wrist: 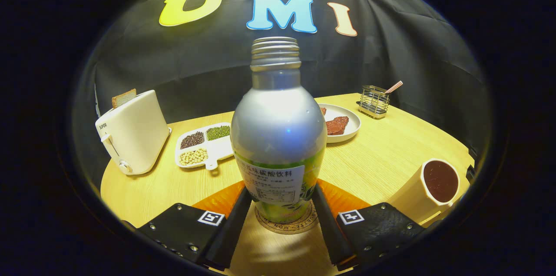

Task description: Take the bottle from table, then pour the juice into the cup, finally place the bottle on the coaster

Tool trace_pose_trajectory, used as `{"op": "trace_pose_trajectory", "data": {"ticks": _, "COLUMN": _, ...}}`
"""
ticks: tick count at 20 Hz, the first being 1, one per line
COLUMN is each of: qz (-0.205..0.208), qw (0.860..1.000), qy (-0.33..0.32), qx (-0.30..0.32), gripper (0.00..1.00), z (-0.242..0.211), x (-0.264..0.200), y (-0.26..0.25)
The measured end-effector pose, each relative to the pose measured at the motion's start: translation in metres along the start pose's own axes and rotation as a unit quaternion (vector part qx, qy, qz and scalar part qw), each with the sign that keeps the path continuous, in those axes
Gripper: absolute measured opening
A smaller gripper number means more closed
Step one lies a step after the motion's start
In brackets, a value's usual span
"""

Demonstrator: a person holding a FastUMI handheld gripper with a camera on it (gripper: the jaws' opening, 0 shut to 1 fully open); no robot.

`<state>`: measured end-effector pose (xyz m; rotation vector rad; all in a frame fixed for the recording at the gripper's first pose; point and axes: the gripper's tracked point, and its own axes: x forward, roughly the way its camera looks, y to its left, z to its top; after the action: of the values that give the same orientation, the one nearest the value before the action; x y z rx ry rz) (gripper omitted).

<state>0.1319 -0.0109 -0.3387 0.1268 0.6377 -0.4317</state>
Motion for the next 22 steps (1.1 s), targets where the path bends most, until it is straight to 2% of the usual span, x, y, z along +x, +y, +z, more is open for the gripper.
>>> {"op": "trace_pose_trajectory", "data": {"ticks": 2, "qz": 0.001, "qw": 1.0, "qy": 0.0, "qx": -0.003, "gripper": 0.84, "z": 0.0, "x": -0.002, "y": -0.001}}
{"op": "trace_pose_trajectory", "data": {"ticks": 4, "qz": -0.001, "qw": 1.0, "qy": -0.005, "qx": -0.006, "gripper": 0.99, "z": 0.001, "x": -0.004, "y": -0.003}}
{"op": "trace_pose_trajectory", "data": {"ticks": 7, "qz": 0.005, "qw": 1.0, "qy": -0.018, "qx": -0.006, "gripper": 0.98, "z": 0.01, "x": -0.015, "y": -0.004}}
{"op": "trace_pose_trajectory", "data": {"ticks": 10, "qz": 0.031, "qw": 0.999, "qy": -0.035, "qx": -0.009, "gripper": 0.98, "z": 0.022, "x": -0.033, "y": 0.002}}
{"op": "trace_pose_trajectory", "data": {"ticks": 22, "qz": 0.12, "qw": 0.986, "qy": -0.106, "qx": -0.051, "gripper": 0.98, "z": 0.073, "x": -0.142, "y": 0.003}}
